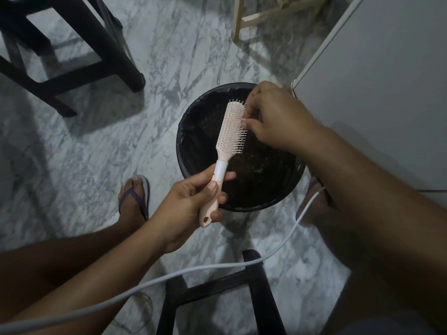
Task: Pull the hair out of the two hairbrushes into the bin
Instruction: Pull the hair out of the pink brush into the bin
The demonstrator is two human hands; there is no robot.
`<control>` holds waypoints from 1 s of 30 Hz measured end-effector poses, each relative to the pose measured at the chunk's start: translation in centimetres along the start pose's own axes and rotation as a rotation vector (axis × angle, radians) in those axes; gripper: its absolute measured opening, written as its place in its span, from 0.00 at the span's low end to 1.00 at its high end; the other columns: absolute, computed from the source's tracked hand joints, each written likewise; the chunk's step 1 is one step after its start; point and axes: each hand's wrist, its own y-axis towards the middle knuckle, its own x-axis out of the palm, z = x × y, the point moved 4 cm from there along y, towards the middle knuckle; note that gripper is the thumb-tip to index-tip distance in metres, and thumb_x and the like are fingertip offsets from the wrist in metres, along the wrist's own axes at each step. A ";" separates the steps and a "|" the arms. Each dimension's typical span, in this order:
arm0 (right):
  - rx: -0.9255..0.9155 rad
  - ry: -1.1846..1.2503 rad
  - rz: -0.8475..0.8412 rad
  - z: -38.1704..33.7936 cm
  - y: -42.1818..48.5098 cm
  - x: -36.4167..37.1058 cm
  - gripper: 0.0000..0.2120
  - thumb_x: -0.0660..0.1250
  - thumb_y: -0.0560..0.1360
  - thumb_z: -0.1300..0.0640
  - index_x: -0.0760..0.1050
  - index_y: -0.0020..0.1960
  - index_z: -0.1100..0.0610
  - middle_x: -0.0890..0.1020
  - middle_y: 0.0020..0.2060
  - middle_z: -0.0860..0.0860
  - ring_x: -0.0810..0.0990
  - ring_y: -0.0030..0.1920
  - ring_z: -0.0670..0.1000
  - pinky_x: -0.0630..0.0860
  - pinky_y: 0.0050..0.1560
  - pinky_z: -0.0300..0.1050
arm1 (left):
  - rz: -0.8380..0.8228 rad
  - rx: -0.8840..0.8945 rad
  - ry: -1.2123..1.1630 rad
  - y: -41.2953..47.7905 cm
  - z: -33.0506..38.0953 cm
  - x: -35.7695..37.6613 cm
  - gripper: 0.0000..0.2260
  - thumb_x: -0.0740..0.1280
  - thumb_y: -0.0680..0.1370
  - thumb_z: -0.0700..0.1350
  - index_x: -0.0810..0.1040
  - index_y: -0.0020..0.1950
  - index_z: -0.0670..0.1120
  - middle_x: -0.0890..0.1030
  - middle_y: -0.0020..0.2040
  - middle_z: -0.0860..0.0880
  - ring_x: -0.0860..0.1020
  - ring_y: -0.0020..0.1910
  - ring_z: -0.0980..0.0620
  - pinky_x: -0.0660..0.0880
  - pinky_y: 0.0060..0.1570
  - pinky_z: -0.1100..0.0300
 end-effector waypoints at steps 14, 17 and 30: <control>0.118 0.418 0.302 1.5 0.0 -3.5 0.09 0.66 0.80 0.54 0.83 0.51 0.56 0.82 0.40 0.42 0.79 0.40 0.39 0.76 0.46 0.38 | 0.006 0.000 -0.059 0.3 0.1 0.2 0.19 0.57 0.84 0.37 0.73 0.74 0.44 0.81 0.66 0.45 0.75 0.40 0.54 0.73 0.33 0.63; -0.017 0.219 0.148 0.5 -0.2 -1.4 0.06 0.68 0.78 0.56 0.83 0.52 0.55 0.81 0.52 0.49 0.78 0.51 0.47 0.76 0.55 0.43 | 0.013 -0.003 -0.064 0.4 0.1 0.3 0.19 0.58 0.83 0.37 0.73 0.74 0.44 0.81 0.66 0.46 0.75 0.40 0.54 0.72 0.33 0.62; -0.046 -0.054 0.232 -1.2 -0.9 -0.8 0.09 0.71 0.76 0.53 0.84 0.53 0.56 0.75 0.63 0.47 0.80 0.54 0.49 0.79 0.52 0.49 | 0.031 0.040 0.154 0.0 0.7 0.3 0.19 0.59 0.84 0.38 0.73 0.74 0.48 0.81 0.66 0.49 0.74 0.41 0.56 0.70 0.37 0.58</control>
